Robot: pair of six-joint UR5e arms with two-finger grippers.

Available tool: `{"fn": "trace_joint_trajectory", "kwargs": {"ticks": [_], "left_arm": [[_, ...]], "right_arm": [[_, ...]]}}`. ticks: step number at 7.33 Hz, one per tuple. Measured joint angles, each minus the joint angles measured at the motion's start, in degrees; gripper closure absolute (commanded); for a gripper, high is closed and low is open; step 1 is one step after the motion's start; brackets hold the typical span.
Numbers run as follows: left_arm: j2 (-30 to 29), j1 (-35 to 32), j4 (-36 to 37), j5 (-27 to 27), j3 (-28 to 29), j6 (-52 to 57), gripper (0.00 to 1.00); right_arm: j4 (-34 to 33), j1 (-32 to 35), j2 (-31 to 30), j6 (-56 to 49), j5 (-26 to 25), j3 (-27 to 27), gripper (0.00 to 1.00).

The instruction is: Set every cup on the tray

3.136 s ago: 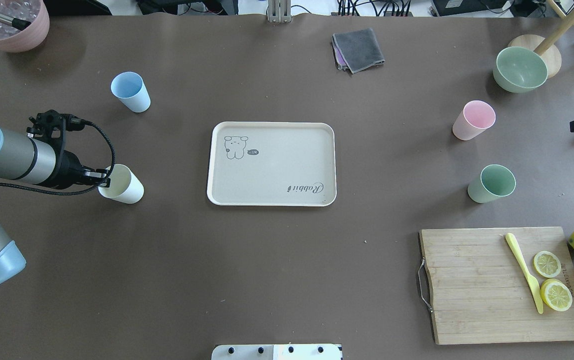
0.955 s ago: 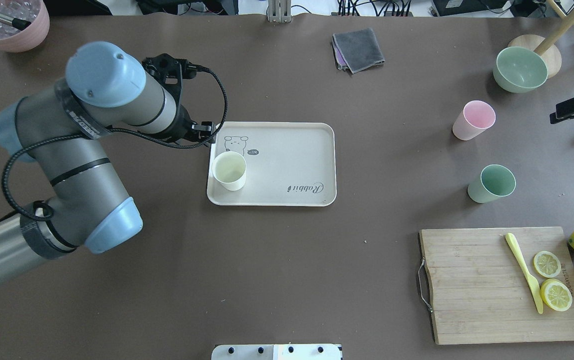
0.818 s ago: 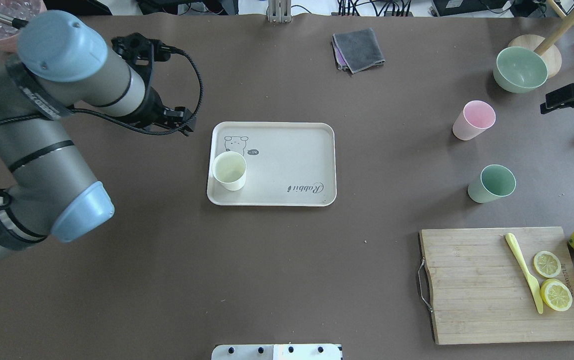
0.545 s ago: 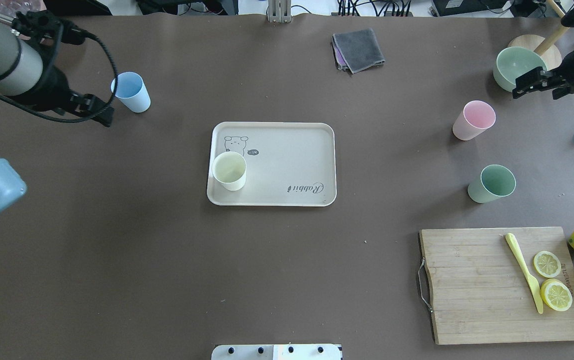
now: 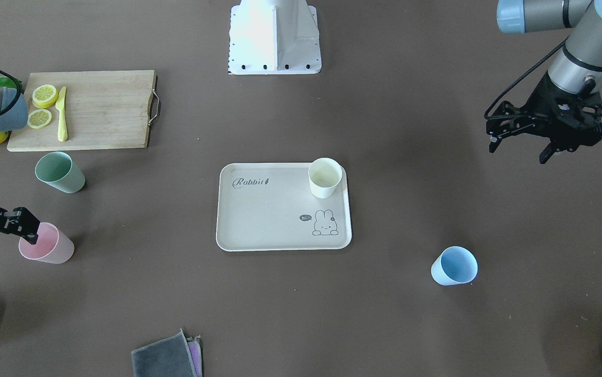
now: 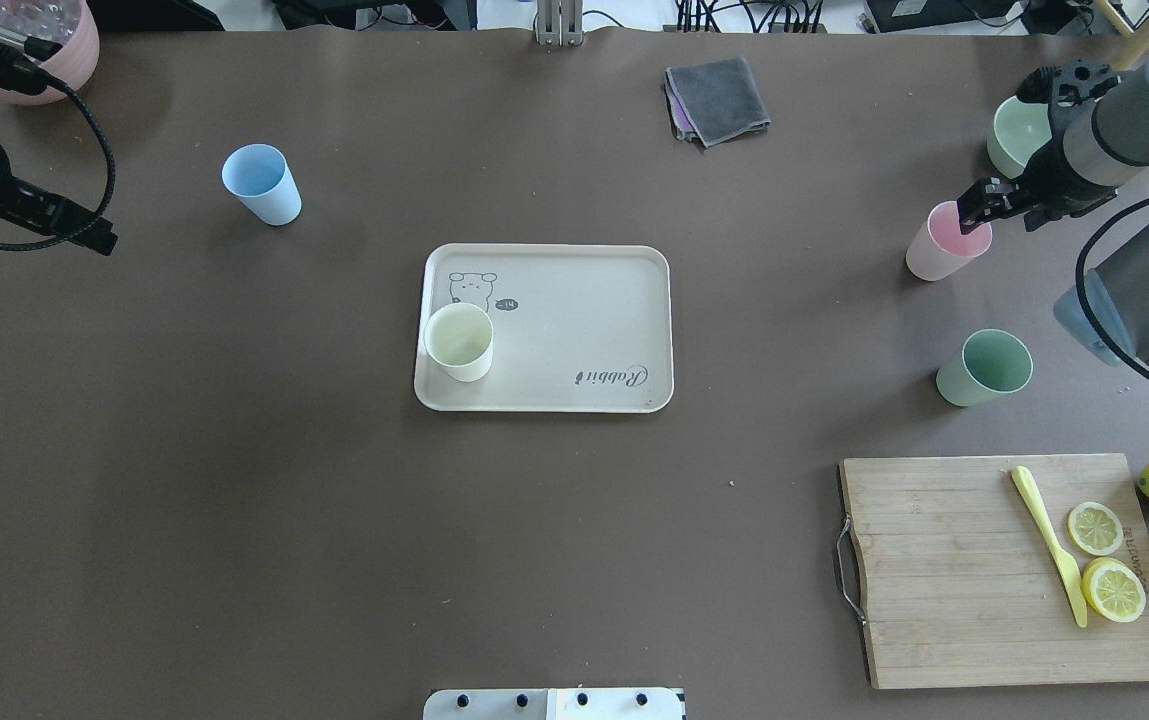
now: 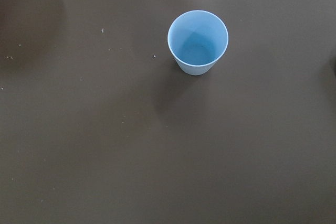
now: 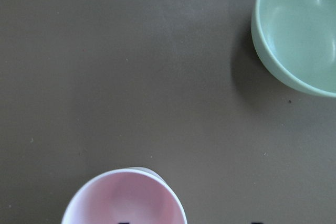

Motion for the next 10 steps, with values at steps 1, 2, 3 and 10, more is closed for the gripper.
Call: {"fn": "trace_joint_trajectory", "kwargs": {"ticks": [1,2,3,10], "left_arm": [[0.05,0.00,-0.11,0.02,0.10,0.04,0.02],[0.05,0.00,-0.17,0.04,0.20,-0.05,0.02],[0.05,0.03,-0.22,0.04,0.29,-0.22,0.02],[0.04,0.16,-4.13,0.12,3.62,-0.69,0.02]], "right_arm": [[0.04,-0.87,0.01,0.19,-0.53,-0.62,0.89],[0.05,-1.43,-0.01,0.40,-0.79,-0.95,1.00],[0.05,-1.68,0.00,0.48,-0.87,-1.03,1.00],[-2.20,-7.38,13.49,27.87,-1.49,-0.28,1.00]]}}
